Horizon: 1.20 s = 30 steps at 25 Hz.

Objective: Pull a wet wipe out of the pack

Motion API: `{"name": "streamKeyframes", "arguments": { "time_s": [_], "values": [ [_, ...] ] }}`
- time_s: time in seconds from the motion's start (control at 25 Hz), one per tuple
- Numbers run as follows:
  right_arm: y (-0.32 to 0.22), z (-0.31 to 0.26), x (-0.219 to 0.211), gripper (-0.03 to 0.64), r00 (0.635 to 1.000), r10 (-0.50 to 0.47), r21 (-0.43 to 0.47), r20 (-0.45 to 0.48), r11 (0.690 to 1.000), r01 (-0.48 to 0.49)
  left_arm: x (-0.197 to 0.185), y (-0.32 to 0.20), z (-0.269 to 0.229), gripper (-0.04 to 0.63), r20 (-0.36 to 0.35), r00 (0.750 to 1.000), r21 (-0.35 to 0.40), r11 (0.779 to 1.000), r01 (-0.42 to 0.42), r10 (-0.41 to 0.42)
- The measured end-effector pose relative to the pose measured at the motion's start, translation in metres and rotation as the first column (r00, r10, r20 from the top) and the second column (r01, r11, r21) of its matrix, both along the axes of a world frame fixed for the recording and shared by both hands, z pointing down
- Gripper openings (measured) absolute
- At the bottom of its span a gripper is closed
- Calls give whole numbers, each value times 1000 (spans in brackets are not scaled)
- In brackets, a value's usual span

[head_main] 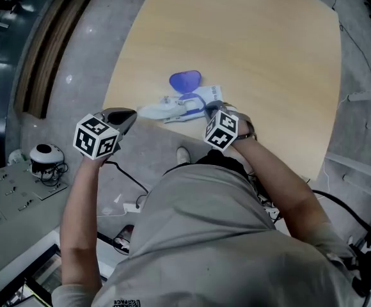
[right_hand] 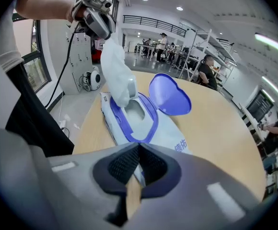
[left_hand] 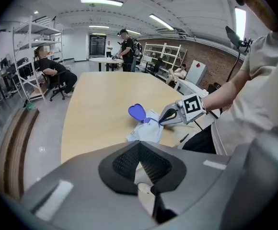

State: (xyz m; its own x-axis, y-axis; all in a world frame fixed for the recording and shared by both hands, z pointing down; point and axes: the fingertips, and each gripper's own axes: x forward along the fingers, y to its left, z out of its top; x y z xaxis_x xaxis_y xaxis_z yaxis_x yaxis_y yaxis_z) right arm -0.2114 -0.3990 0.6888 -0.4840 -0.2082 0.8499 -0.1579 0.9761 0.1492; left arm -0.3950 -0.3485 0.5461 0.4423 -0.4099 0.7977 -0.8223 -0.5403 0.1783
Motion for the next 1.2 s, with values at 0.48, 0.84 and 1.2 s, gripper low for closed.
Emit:
{"name": "streamKeyframes", "arguments": {
  "time_s": [0.48,0.84,1.2],
  "values": [
    [17,-43,-5,3,991,119,65,63,990,-124,-34,31,-49,6,17,999,166,986,-36,33],
    [90,-132,-27,3,949,235,74,212,964,-255,-64,87,-111,6,6,996,316,945,-87,90],
    [172,-215,-12,5,913,203,85,354,965,-247,-39,142,-165,6,-80,995,484,875,-19,65]
  ]
}}
